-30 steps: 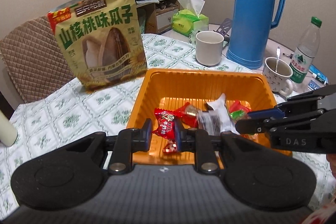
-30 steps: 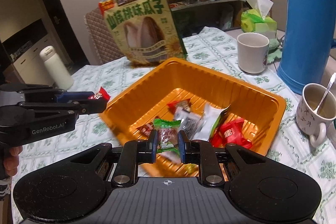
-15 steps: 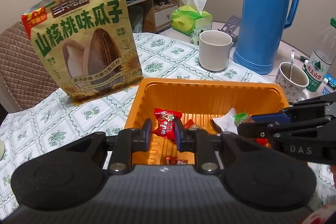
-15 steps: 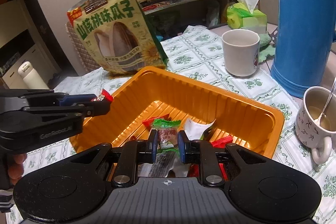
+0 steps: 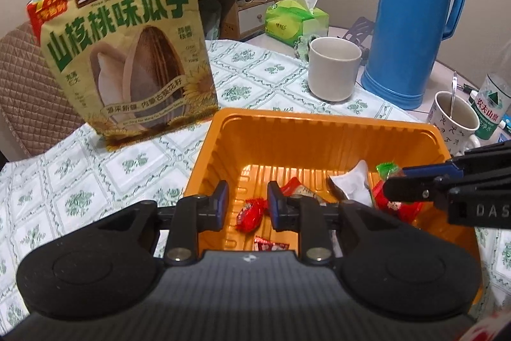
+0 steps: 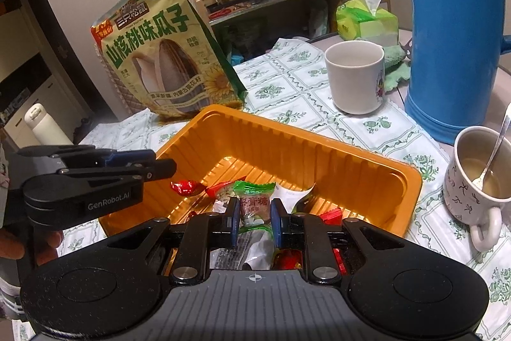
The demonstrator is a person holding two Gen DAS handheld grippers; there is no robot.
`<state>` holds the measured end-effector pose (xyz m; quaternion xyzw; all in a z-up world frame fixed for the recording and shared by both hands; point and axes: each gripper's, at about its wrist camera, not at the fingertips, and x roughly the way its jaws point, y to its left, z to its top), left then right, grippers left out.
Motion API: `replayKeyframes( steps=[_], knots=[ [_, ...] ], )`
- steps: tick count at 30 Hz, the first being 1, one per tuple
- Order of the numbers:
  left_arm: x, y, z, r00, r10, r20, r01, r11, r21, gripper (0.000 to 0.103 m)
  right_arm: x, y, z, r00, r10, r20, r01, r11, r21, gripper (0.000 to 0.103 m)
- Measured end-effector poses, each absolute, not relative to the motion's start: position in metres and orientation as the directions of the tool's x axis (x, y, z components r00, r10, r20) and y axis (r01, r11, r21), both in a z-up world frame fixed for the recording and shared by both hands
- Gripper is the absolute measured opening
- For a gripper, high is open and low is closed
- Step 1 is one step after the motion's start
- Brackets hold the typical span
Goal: Organize snacks
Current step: 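Lower both candies into the tray and open both tools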
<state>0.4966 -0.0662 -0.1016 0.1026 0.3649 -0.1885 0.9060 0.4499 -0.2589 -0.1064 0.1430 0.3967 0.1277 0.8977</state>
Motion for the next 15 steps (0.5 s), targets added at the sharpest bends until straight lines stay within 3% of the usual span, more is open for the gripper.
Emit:
replayKeyframes(
  steps=[11,15],
  knots=[
    [0.496,-0.056,-0.095,0.637,-0.242,-0.732,0.360,0.933,0.005,0.024,0.463,-0.258,-0.106,0.652,0.361,-0.667,-0.131,0.920,0.370,0.021],
    [0.493,-0.057,-0.090,0.639,-0.231,-0.733,0.343,0.939,0.003,0.034,0.470,-0.254,-0.099,0.672,0.369,-0.641,-0.155,0.918,0.366,0.021]
  ],
)
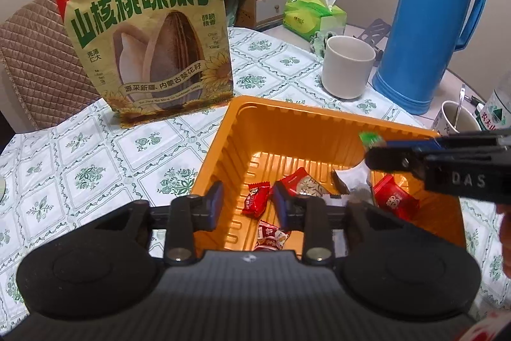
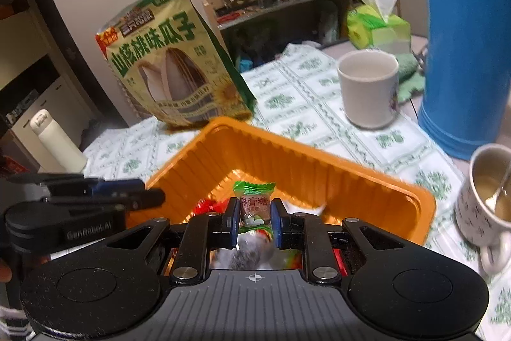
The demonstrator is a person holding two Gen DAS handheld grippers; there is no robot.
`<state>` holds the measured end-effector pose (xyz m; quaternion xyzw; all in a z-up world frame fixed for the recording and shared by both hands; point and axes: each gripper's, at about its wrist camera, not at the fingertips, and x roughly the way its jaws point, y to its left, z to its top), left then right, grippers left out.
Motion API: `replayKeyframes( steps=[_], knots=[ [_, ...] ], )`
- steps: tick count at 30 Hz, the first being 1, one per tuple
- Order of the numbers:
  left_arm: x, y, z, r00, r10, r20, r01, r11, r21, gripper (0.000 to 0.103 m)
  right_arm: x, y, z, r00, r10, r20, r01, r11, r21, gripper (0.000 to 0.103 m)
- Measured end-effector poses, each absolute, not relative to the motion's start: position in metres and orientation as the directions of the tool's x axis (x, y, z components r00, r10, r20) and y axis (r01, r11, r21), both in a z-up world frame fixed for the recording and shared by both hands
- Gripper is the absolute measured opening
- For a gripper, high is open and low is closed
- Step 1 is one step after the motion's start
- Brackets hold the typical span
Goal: Organize snacks
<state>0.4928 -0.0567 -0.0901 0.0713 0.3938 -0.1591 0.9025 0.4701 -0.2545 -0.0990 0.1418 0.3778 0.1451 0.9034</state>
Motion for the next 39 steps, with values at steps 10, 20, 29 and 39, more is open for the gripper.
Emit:
replayKeyframes(
  steps=[10,20,29,39],
  knots=[
    [0.479,-0.052,-0.078,0.647,-0.214,-0.732,0.288,0.957,-0.025,0.042,0.478,-0.257,-0.088,0.710,0.383,-0.591,-0.154,0.903,0.400,0.049],
    [0.444,-0.057,-0.058,0.650,-0.200,-0.733,0.229,0.971,-0.062,0.053,0.437,-0.274,-0.082,0.691,0.355,-0.630,-0.137,0.920,0.368,0.077],
    [0.391,-0.069,-0.043,0.659,-0.162,-0.735,0.155,0.985,-0.079,0.060,0.387,-0.293,-0.070,0.651,0.364,-0.666,-0.162,0.924,0.346,0.084],
    [0.310,-0.067,-0.043,0.642,-0.059,-0.765,0.027,0.998,-0.054,0.068,0.341,-0.292,-0.066,0.576,0.415,-0.704,-0.229,0.909,0.349,0.085]
  ],
)
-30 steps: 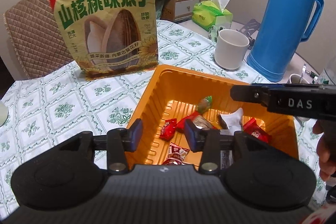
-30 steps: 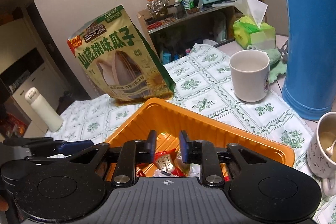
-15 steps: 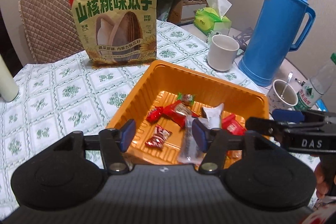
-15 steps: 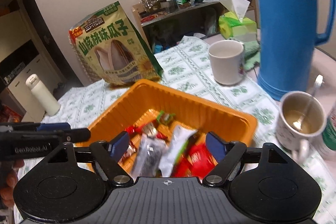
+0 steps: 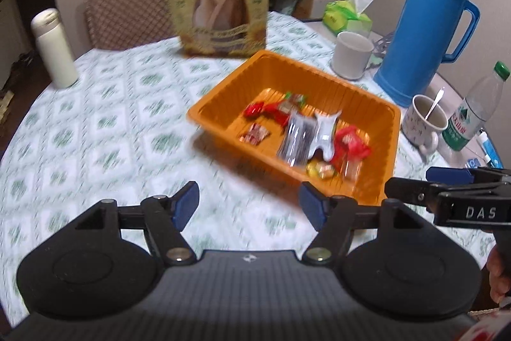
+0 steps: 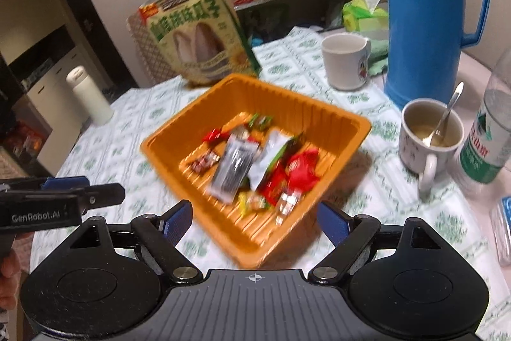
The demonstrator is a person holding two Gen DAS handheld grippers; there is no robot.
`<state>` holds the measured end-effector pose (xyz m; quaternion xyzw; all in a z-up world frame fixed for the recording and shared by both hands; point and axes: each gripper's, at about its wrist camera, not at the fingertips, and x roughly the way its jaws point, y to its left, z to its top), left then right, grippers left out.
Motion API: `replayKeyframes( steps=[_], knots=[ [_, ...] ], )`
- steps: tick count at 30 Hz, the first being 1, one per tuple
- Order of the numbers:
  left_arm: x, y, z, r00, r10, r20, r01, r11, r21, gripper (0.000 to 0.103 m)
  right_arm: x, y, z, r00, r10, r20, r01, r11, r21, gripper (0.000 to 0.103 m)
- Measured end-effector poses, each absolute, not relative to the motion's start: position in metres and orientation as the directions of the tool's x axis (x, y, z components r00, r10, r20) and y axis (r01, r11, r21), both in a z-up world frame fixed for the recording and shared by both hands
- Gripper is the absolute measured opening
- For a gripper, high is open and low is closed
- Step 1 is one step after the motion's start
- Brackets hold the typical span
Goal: Organize snacks
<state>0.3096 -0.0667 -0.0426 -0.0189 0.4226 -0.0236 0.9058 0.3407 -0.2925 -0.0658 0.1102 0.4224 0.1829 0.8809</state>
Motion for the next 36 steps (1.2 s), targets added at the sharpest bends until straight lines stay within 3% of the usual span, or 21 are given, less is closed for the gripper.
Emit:
replayKeyframes(
  steps=[11,36],
  knots=[
    [0.230,-0.043,-0.034,0.621,-0.010,-0.784,-0.054,0.997,-0.055,0.076,0.284,-0.266,-0.054,0.516,0.441,-0.735,-0.282,0.897,0.340,0.085],
    [0.071,0.051,-0.025,0.628,-0.058,-0.776,-0.015,0.996,-0.087,0.076,0.115,-0.162,-0.033,0.513,0.409,-0.755,-0.250,0.912,0.324,0.085]
  ],
)
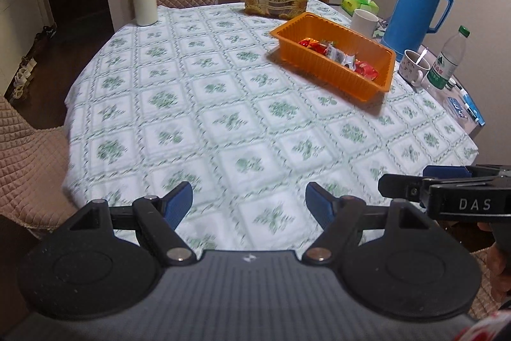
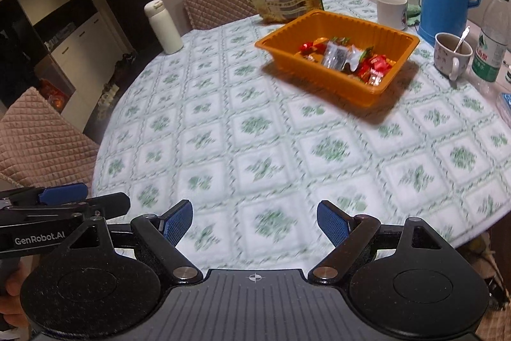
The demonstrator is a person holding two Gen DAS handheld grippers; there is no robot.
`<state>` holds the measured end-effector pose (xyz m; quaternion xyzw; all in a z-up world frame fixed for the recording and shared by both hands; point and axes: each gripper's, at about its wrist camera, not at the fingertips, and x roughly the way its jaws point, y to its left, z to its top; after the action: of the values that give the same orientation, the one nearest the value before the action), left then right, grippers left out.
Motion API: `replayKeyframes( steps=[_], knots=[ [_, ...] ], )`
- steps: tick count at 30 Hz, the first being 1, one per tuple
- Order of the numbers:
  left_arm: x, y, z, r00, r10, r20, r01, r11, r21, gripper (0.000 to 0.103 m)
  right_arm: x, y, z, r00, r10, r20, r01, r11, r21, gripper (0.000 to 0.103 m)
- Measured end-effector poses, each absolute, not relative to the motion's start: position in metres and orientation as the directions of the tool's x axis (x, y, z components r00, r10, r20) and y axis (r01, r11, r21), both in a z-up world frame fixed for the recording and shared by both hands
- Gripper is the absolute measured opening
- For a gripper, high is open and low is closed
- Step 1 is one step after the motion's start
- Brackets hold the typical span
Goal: Organize snacks
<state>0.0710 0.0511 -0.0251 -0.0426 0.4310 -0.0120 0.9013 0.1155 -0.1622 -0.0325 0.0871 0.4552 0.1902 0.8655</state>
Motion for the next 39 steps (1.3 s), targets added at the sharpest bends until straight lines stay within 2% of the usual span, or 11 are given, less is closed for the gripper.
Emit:
replayKeyframes(
  steps=[16,39],
  knots=[
    [0.019,0.074,-0.025,0.639,-0.051,-0.767,-0.044,0.994,-0.103,0.076,0.067,-0.127,-0.032,0.500,0.419,-0.758,-0.296,0.905,0.306,0.085],
    [0.009,0.073,-0.021,0.652,-0.061,-0.756,-0.028,0.994,-0.104,0.076,0.055,-0.129,-0.026,0.515,0.414,-0.751,-0.297,0.908,0.297,0.085]
  ],
)
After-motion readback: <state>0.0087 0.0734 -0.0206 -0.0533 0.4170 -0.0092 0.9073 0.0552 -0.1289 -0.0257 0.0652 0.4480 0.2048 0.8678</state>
